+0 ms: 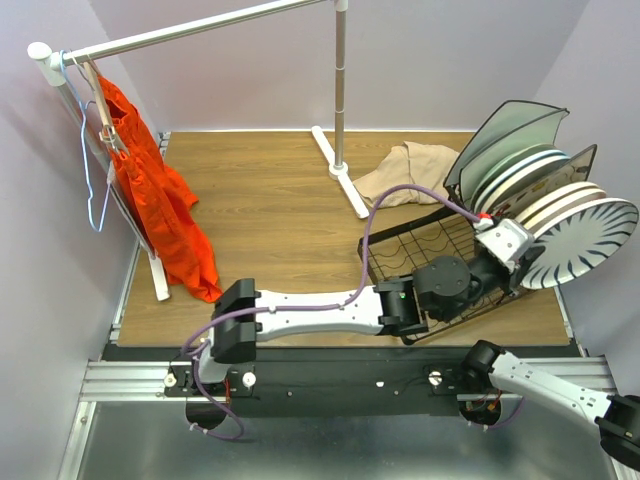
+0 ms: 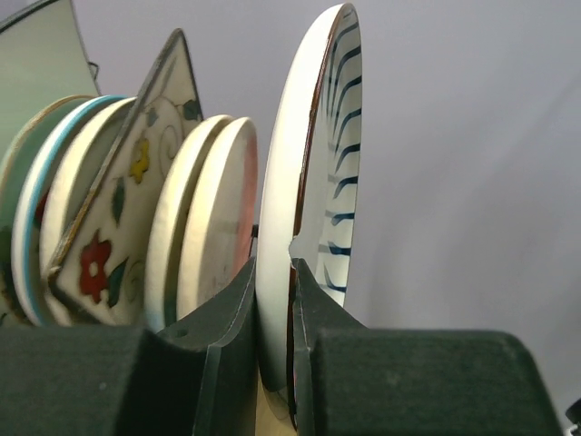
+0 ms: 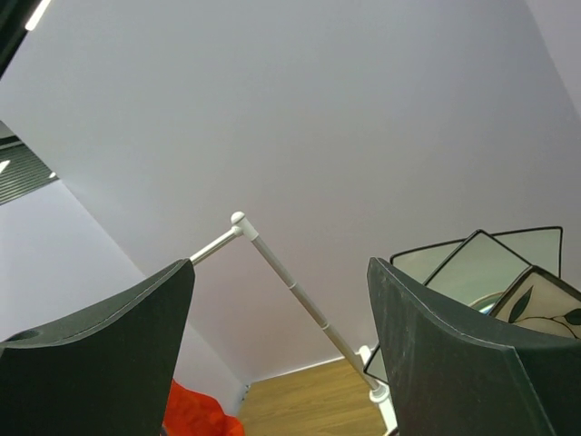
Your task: Unload the plates from the dish rack
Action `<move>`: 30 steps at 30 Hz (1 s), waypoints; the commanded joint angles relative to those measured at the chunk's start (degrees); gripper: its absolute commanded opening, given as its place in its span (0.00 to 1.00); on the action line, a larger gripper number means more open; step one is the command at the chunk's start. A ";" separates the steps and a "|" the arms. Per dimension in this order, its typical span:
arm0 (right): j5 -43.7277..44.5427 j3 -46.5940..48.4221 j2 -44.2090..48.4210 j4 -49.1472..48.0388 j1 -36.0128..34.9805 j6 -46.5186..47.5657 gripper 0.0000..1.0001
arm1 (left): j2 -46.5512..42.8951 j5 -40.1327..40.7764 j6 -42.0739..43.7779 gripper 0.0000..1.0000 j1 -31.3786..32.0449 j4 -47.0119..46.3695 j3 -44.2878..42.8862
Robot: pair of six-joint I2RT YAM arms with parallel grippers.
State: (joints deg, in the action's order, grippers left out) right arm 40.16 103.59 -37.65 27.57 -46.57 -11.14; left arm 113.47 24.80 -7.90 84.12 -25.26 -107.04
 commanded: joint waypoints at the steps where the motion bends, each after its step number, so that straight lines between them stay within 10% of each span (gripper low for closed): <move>1: -2.72 0.65 -1.46 -0.59 -0.54 -0.99 0.86 | -12.38 2.53 -4.40 0.00 -1.06 -9.20 4.46; 18: -3.95 -5.06 -3.04 -0.42 -0.46 -1.61 0.86 | -47.00 -2.56 -19.95 0.00 -19.59 0.81 29.96; 30: -4.92 -10.43 -3.84 -0.59 -0.46 -4.24 0.86 | -55.11 4.56 -39.98 0.00 -35.24 4.52 47.26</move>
State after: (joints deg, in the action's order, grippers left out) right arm 36.93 94.00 -41.60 27.03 -46.57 -13.61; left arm 59.96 27.20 -34.13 52.03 -14.57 -65.12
